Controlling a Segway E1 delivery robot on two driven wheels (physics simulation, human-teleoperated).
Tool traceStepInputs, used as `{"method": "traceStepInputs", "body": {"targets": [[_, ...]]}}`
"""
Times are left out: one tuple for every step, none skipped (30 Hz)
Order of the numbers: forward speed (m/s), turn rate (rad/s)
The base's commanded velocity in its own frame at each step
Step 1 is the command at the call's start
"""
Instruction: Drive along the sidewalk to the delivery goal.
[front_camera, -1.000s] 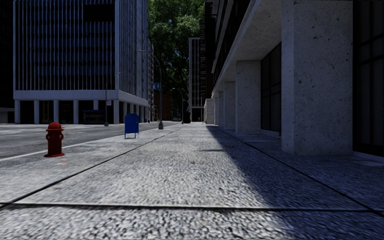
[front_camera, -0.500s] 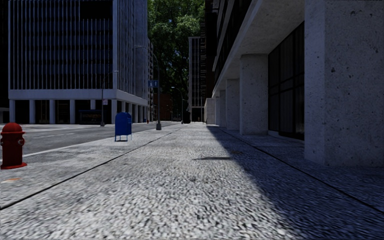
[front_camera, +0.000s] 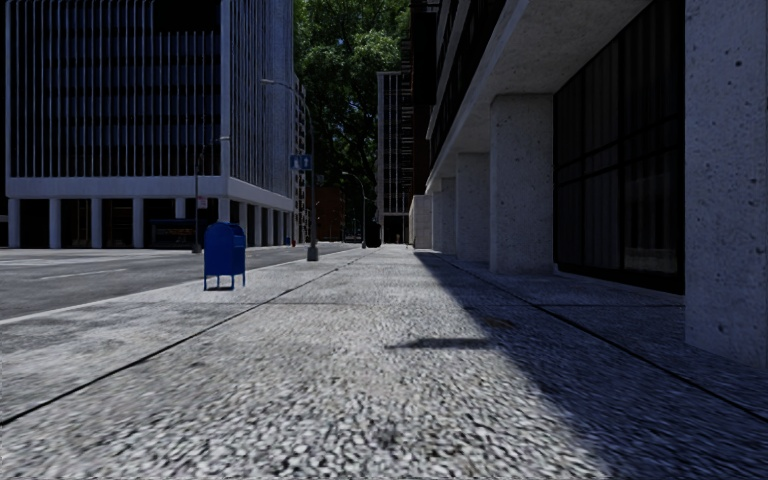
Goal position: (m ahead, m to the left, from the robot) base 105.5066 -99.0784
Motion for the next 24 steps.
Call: {"method": "traceStepInputs", "body": {"targets": [[2.00, 0.00], [2.00, 0.00], [2.00, 0.00], [2.00, 0.00], [2.00, 0.00], [2.00, 0.00], [2.00, 0.00], [2.00, 0.00], [2.00, 0.00], [2.00, 0.00], [2.00, 0.00], [2.00, 0.00], [2.00, 0.00], [2.00, 0.00], [2.00, 0.00], [2.00, 0.00], [2.00, 0.00], [2.00, 0.00], [2.00, 0.00], [2.00, 0.00], [2.00, 0.00], [2.00, 0.00], [2.00, 0.00], [2.00, 0.00]]}}
